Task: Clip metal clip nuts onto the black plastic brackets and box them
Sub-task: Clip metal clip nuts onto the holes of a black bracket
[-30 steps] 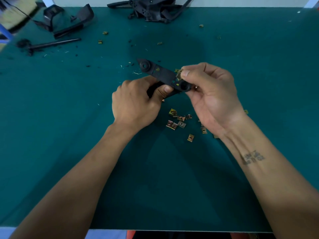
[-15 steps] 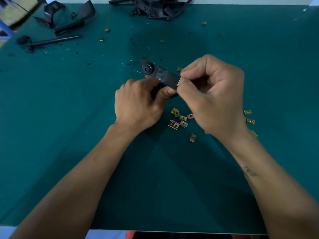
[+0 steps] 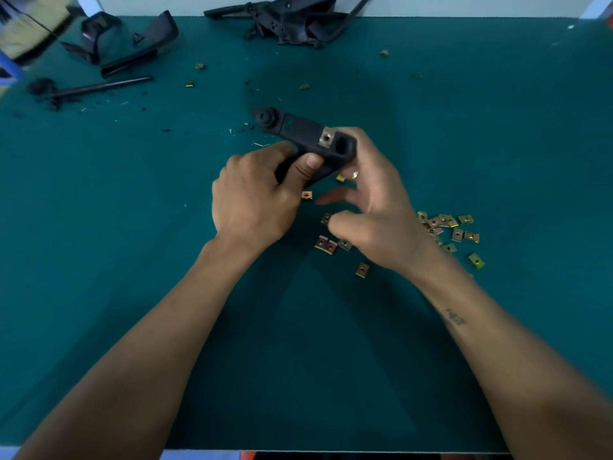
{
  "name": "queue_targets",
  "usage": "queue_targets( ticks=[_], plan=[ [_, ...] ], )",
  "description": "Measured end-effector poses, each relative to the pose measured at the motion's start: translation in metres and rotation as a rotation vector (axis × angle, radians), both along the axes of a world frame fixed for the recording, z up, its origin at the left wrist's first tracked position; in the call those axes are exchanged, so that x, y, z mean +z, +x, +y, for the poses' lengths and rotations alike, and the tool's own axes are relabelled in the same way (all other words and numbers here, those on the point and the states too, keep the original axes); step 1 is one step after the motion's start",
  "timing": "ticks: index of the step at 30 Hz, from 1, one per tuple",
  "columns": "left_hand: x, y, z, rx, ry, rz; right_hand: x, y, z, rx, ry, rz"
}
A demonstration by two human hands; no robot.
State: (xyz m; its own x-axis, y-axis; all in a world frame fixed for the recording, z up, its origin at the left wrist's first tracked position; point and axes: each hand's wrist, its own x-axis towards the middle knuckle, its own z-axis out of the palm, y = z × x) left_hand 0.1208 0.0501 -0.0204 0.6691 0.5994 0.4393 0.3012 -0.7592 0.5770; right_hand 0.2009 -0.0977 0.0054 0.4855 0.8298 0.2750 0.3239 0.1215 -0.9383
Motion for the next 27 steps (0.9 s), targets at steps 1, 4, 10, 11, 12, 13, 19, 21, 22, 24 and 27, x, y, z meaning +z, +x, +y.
queue_targets(
  ticks=[1, 4, 10, 11, 12, 13, 19, 21, 22, 24, 27],
  plan=[
    [0.0, 0.0, -0.001, 0.006, 0.0, -0.018, -0.001, -0.002, 0.0, 0.003, 0.017, 0.007],
    [0.0, -0.002, -0.004, 0.024, 0.032, -0.049, -0.004, -0.001, 0.001, -0.038, 0.043, -0.012],
    [0.003, -0.004, -0.007, 0.064, 0.047, -0.071, -0.001, 0.016, -0.007, -0.23, 0.022, -0.08],
    [0.003, -0.004, -0.006, 0.07, 0.028, -0.08, 0.002, 0.023, -0.011, -0.286, -0.009, -0.12],
    [0.003, -0.004, -0.004, 0.075, 0.01, -0.087, 0.003, 0.031, -0.015, -0.335, -0.065, -0.196],
    [0.003, -0.004, -0.002, 0.078, -0.006, -0.09, 0.003, 0.039, -0.018, -0.364, -0.142, -0.302],
    [0.002, -0.004, -0.001, 0.077, -0.018, -0.065, -0.017, 0.054, -0.003, -0.324, -0.514, -0.641],
    [0.001, -0.004, -0.001, 0.084, -0.01, -0.052, -0.017, 0.053, 0.008, -0.323, -0.563, -0.681],
    [0.001, -0.004, -0.001, 0.086, -0.009, -0.05, -0.017, 0.052, 0.012, -0.334, -0.574, -0.69],
    [0.001, -0.004, -0.001, 0.085, -0.011, -0.057, -0.019, 0.048, 0.014, -0.357, -0.575, -0.695],
    [-0.001, -0.005, -0.001, 0.072, 0.003, -0.048, -0.02, 0.044, 0.014, -0.364, -0.561, -0.682]
  ],
)
